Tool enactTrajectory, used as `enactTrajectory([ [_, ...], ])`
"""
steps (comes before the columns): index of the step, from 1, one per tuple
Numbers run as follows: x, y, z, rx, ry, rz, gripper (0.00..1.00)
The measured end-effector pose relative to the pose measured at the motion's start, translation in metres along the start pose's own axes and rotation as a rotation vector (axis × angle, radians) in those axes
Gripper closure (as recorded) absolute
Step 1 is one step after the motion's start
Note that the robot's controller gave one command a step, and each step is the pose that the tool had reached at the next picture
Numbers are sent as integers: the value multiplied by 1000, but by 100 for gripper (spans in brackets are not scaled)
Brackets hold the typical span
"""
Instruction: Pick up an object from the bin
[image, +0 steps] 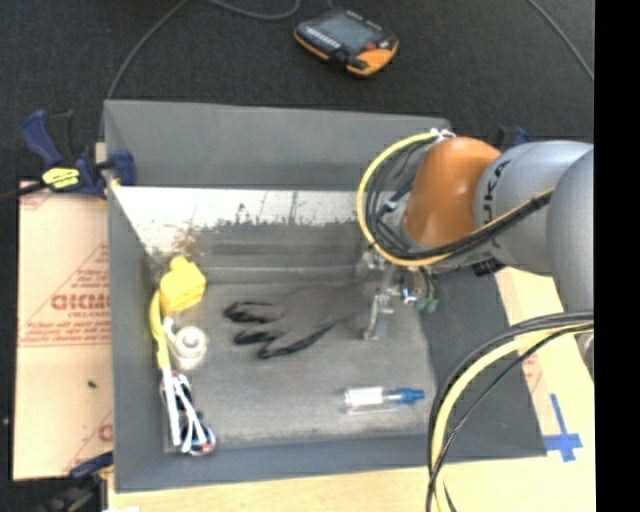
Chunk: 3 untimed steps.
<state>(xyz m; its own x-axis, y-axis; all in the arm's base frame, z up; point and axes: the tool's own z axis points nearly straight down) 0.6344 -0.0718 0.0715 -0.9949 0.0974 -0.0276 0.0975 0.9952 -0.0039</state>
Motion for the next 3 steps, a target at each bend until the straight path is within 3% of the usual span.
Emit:
enactTrajectory([
  [1, 19, 90, 0, -10, 16, -102, 0],
  [2, 3, 61, -81, -7, 9, -73, 0],
  [3, 42, 121, -29, -11, 7, -128, 0],
])
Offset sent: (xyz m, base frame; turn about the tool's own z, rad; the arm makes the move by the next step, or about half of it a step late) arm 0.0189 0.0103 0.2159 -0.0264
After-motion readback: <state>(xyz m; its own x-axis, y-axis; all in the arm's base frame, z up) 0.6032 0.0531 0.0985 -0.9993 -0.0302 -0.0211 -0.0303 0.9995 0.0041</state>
